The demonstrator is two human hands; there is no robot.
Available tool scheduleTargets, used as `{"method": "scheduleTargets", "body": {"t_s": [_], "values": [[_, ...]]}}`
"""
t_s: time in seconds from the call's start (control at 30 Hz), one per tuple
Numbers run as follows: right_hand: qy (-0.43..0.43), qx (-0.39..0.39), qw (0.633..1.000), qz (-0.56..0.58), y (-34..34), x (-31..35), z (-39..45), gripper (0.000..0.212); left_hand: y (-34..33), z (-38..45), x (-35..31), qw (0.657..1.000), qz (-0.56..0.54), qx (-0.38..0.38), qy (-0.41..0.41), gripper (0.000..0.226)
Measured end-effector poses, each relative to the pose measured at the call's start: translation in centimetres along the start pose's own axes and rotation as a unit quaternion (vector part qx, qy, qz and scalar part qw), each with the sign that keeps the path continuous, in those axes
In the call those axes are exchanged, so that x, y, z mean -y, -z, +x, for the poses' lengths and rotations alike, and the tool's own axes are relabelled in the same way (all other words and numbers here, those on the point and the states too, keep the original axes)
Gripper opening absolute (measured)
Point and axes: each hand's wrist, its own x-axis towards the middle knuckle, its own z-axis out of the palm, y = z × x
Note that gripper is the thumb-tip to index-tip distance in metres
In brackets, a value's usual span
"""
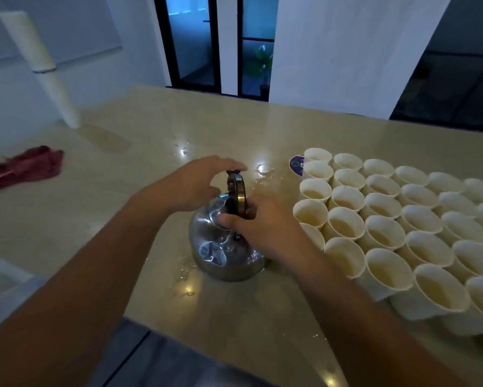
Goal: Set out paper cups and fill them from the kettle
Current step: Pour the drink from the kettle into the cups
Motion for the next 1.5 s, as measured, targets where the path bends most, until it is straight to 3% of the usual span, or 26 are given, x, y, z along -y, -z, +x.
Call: {"method": "scheduleTargets", "body": {"t_s": [0.23,0.4,0.67,0.83,1.1,1.37,1.5], "values": [[-0.018,-0.069,0.997,-0.041,-1.8,-0.8,1.6,0.009,-1.8,2.5,1.2,0.997,-0.022,-0.036,-0.062,0.031],[-0.016,-0.087,0.996,-0.012,-1.8,-0.7,1.9,0.009,-0.6,2.6,1.5,0.996,-0.017,-0.047,-0.069,0.032],[0.067,-0.177,0.98,0.06,3.9,5.3,2.2,0.016,7.0,3.3,-2.0,0.985,0.003,-0.146,-0.092,0.017],[0.1,-0.232,0.965,0.071,10.5,8.1,0.4,0.03,10.9,4.3,-7.7,0.976,0.013,-0.168,-0.136,0.007],[0.124,-0.334,0.933,0.047,22.7,6.3,-5.8,0.025,11.9,7.1,-20.6,0.945,0.022,-0.198,-0.261,0.017],[0.097,-0.43,0.896,-0.042,32.4,-0.1,-16.5,0.009,4.2,11.8,-34.9,0.904,-0.022,-0.158,-0.398,0.023],[0.041,-0.477,0.876,-0.06,36.2,-4.7,-20.7,0.007,-1.1,12.9,-41.0,0.896,-0.06,-0.087,-0.43,0.025]]}}
